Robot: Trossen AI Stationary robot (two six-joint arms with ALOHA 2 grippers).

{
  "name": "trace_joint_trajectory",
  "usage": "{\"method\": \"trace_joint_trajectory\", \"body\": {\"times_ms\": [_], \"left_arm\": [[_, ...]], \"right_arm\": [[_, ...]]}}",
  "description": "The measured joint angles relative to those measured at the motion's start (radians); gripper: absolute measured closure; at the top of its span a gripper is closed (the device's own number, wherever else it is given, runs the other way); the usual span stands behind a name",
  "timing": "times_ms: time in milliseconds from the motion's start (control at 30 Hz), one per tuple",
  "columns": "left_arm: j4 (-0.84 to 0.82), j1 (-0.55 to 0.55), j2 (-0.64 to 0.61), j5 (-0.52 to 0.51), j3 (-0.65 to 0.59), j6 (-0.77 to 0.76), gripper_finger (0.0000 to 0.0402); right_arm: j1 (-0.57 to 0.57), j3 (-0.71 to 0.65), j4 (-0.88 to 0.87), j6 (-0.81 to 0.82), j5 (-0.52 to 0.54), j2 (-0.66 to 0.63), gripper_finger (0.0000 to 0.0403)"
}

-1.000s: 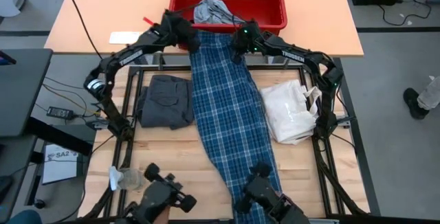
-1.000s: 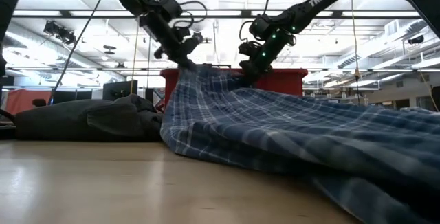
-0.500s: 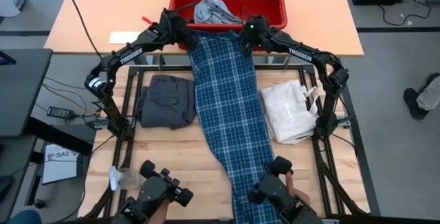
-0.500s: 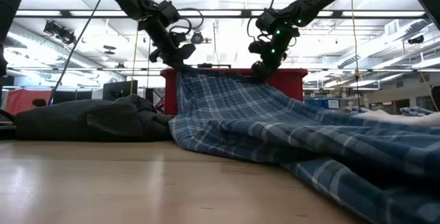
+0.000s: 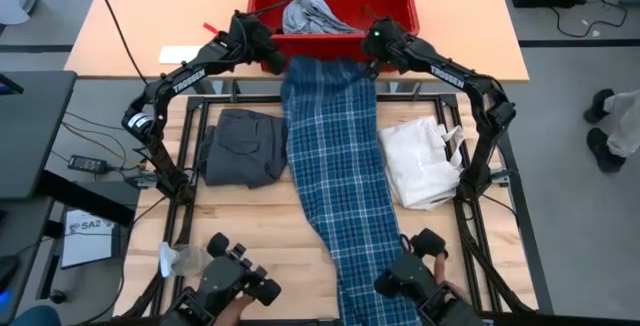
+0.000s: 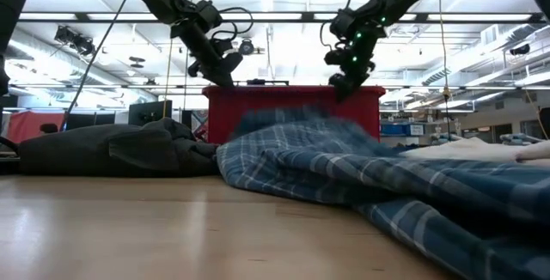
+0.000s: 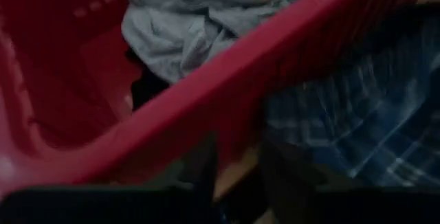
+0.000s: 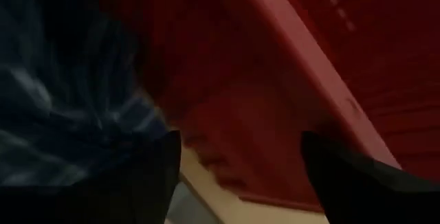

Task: Fold Laundry from Bin
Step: Fold the plaid pants

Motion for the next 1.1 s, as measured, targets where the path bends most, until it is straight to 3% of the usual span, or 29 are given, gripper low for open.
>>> {"method": "trace_joint_trajectory", "body": {"times_ms": [133,233,333,400,500,567,633,733,867,1100], "left_arm": [[-0.036,-0.001,-0.005,-0.017,0.000,-0.065,0.0177],[-0.072,-0.001,-0.013,-0.017,0.000,-0.098,0.0118],[-0.127,-0.019,-0.053,-0.020,0.000,-0.103,0.0090],[-0.177,-0.038,-0.087,-0.018,0.000,-0.103,0.0086],[-0.247,-0.082,-0.137,0.017,0.000,-0.103,0.0090],[-0.289,-0.122,-0.160,0.085,0.001,-0.108,0.0096],[-0.347,-0.165,-0.163,0.180,0.002,-0.129,0.0100],[-0.402,-0.252,-0.160,0.277,-0.028,-0.171,0.0104],[-0.393,-0.400,-0.178,0.286,-0.123,-0.281,0.0104],[-0.264,-0.741,-0.226,0.113,-0.262,-0.645,0.0104]], "right_arm": [[-0.031,0.000,-0.003,0.043,-0.133,-0.010,0.0104],[-0.032,0.000,0.019,0.072,-0.069,-0.010,0.0104],[-0.029,0.029,-0.073,0.185,-0.004,-0.022,0.0104],[-0.027,0.054,-0.188,0.297,-0.073,-0.044,0.0104],[-0.016,0.060,-0.343,0.417,-0.389,-0.071,0.0110],[0.013,0.052,-0.404,0.497,-0.551,-0.087,0.0118],[0.051,0.029,-0.441,0.543,-0.642,-0.121,0.0126],[0.125,-0.022,-0.461,0.593,-0.651,-0.184,0.0136],[0.252,-0.142,-0.435,0.694,-0.659,-0.298,0.0148],[0.557,-0.407,-0.318,0.886,-0.609,-0.511,0.0158]]}}
